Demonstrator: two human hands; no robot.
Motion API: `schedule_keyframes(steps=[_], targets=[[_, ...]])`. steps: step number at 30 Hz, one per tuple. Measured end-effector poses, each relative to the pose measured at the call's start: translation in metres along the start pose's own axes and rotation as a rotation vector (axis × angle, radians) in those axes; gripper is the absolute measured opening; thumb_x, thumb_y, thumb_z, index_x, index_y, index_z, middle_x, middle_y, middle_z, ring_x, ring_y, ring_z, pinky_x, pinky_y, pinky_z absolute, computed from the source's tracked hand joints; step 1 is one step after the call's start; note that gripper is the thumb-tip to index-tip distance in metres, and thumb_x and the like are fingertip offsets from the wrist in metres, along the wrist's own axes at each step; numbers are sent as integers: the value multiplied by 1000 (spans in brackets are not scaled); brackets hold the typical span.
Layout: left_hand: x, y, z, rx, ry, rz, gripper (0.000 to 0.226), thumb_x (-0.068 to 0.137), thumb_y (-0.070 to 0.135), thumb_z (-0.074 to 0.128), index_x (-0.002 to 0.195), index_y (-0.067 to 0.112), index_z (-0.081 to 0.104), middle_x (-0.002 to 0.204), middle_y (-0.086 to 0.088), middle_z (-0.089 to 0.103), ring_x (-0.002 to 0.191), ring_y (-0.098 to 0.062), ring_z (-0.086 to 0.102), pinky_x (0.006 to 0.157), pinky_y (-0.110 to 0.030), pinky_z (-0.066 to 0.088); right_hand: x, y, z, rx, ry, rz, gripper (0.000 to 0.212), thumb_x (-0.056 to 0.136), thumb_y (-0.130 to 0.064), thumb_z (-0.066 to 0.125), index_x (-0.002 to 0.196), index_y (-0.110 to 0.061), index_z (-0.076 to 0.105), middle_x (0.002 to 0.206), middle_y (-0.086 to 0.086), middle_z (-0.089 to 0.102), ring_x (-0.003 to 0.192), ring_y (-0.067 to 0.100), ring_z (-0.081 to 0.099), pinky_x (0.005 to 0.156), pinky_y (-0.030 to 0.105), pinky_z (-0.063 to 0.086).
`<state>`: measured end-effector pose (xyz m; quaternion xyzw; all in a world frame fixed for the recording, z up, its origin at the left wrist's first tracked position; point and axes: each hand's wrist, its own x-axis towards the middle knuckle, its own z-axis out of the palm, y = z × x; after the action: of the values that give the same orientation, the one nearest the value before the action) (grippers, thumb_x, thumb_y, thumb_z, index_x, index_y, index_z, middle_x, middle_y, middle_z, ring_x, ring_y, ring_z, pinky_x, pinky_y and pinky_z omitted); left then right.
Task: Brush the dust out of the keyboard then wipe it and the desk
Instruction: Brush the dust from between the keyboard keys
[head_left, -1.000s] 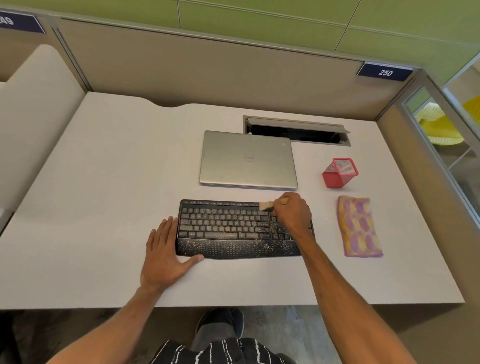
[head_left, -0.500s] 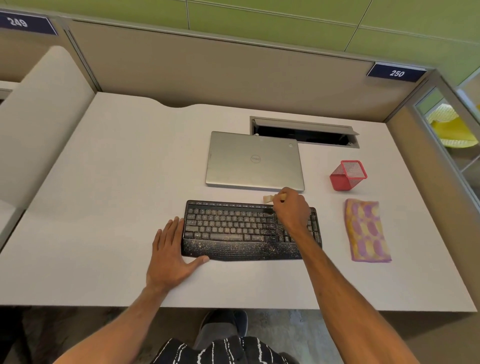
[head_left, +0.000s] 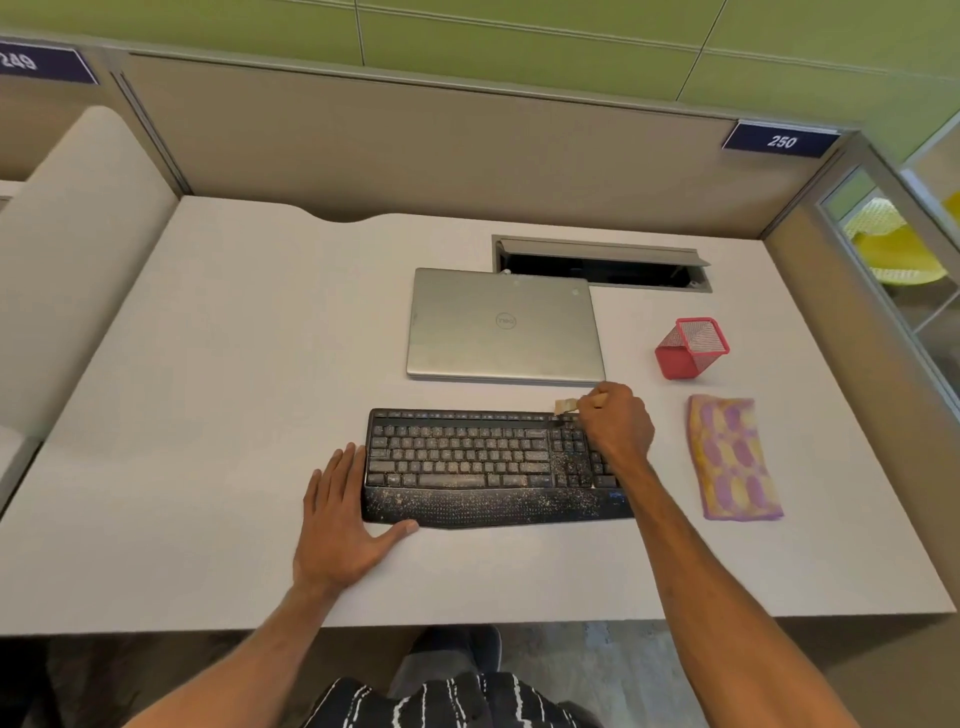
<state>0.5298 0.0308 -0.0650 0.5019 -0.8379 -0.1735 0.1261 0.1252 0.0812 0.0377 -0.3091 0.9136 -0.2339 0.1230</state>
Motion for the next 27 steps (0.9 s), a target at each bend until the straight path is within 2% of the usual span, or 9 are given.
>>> schedule_keyframes(steps=[2, 7, 10, 13, 17, 20, 22, 25, 27], targets=[[0, 0, 0, 0, -1, 2, 132, 81, 98, 59, 176, 17, 17, 183, -1, 17, 171, -18, 7, 138, -52, 9, 0, 2, -2, 32, 13, -2, 15, 91, -34, 67, 100, -23, 73, 83, -4, 76, 75, 20, 70, 67, 29, 49], [1, -1, 1, 2, 2, 0, 132, 81, 98, 59, 176, 17, 16, 183, -1, 16, 171, -18, 6, 138, -52, 9, -3, -1, -4, 37, -90, -17, 12, 83, -37, 70, 88, -26, 72, 75, -8, 72, 71, 13, 66, 68, 30, 51], [0, -2, 1, 8, -11, -1, 132, 81, 98, 59, 176, 17, 15, 183, -2, 16, 171, -18, 5, 138, -52, 9, -5, 1, 1, 18, -80, -25, 16, 86, -38, 66, 92, -26, 73, 76, -8, 73, 74, 17, 69, 70, 32, 56], [0, -3, 4, 17, -14, 5, 132, 82, 98, 57, 176, 16, 14, 184, -3, 14, 171, -19, 5, 138, -54, 10, -7, -3, -1, 27, -32, -14, 14, 91, -35, 67, 100, -27, 73, 84, -8, 75, 78, 19, 69, 69, 30, 50], [-2, -1, 5, 15, 9, 28, 130, 85, 93, 57, 176, 13, 11, 184, -6, 9, 171, -24, 5, 136, -63, 9, -13, -7, -1, 43, -56, 23, 17, 87, -38, 69, 96, -25, 74, 80, -7, 74, 76, 18, 69, 72, 31, 53], [-5, 18, 3, -18, 61, 80, 126, 86, 75, 71, 176, 12, 9, 185, -7, 3, 171, -28, 5, 135, -67, -1, -15, -6, 4, 41, -84, 19, 18, 87, -39, 68, 94, -24, 74, 77, -7, 75, 77, 18, 72, 71, 30, 53], [-6, 38, 6, -13, 79, 161, 123, 86, 65, 79, 175, 10, 15, 185, -8, 5, 171, -30, 9, 133, -70, 3, -14, -8, 5, 18, -35, 19, 20, 90, -39, 65, 98, -23, 73, 82, -5, 75, 79, 21, 71, 71, 31, 53], [-3, 70, 22, -8, 53, 237, 114, 90, 63, 77, 174, 11, 21, 185, -8, 7, 171, -30, 10, 132, -72, 13, -13, -7, 3, 56, 19, 25, 23, 91, -41, 62, 101, -24, 73, 84, -6, 76, 77, 20, 71, 73, 33, 57], [2, 93, 33, -8, 25, 256, 112, 93, 67, 71, 175, 12, 19, 185, -7, 5, 171, -29, 7, 133, -71, 12, -12, -5, 3, 94, -3, 27, 21, 87, -43, 62, 94, -26, 73, 76, -9, 74, 72, 15, 71, 72, 32, 58]])
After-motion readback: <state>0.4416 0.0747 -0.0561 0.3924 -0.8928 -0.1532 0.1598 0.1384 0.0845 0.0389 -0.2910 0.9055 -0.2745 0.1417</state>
